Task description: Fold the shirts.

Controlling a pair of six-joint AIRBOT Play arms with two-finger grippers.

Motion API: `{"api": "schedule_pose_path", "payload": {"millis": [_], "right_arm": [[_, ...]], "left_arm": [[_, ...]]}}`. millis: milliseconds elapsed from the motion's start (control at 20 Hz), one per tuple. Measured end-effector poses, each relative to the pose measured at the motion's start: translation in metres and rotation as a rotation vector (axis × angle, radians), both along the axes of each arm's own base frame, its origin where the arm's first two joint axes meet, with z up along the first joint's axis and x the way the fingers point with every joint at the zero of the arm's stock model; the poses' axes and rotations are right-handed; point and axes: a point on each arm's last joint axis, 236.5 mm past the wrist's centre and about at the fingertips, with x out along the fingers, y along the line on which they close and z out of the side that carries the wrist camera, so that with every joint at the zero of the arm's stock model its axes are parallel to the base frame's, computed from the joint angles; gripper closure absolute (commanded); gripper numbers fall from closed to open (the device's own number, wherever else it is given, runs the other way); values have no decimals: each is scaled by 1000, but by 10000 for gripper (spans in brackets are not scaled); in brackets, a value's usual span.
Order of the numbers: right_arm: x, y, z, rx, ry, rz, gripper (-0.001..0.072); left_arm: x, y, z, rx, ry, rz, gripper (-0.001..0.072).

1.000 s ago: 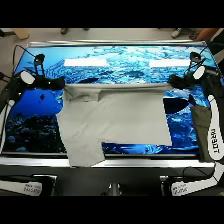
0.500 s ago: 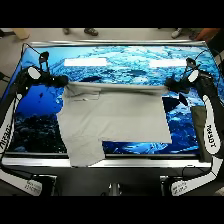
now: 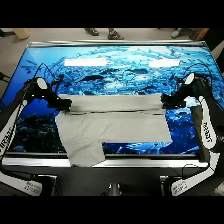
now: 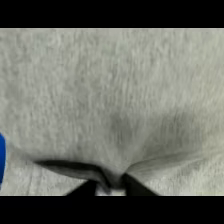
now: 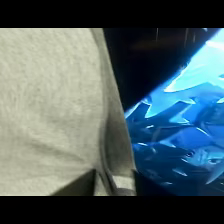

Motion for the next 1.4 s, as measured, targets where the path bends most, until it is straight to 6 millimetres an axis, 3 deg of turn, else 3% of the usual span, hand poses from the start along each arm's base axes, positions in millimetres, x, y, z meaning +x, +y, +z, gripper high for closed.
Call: {"api": "schedule_pose_path", "payload": {"millis": [100,150,200,300,350,600,700,800,900,1000,1050,1150,1250,1350,1400], "right_arm": [[-3,0,12,6,11,9,340],[-6,0,21,12,13,12,244],[-10,0,30,19,18,16,223],[-32,-7,45,25,73,12,223],[-47,-10,50,34,106,5,222],[-111,-13,40,62,205,-40,223],[-123,-9,35,82,221,-46,223],[-130,-8,32,91,232,-48,223],[-135,-7,31,94,242,-48,222],[-138,-8,30,90,248,-45,199],[-140,-11,28,79,252,-45,141],[-146,-16,22,62,268,-45,139],[-157,-21,12,62,295,-57,140],[-169,-29,1,63,322,-75,141],[-174,-31,-3,70,330,-82,142]], "left_arm": [[1,6,16,-9,-4,14,167],[0,10,28,-14,-10,24,169],[-2,15,39,-19,-18,35,169],[-20,28,57,-22,-12,60,172],[-40,32,59,-23,12,68,172],[-180,21,20,-82,174,86,174],[-220,6,4,-136,196,102,174],[-243,-8,-9,-186,197,129,174],[-253,-18,-20,-218,190,149,175],[-254,-28,-26,-242,180,164,177],[-255,-33,-28,-257,183,169,178],[-257,-44,-31,-284,202,183,195],[-259,-51,-36,-292,223,193,357],[-260,-54,-41,-285,235,208,571],[-259,-54,-44,-279,230,211,626]]}}
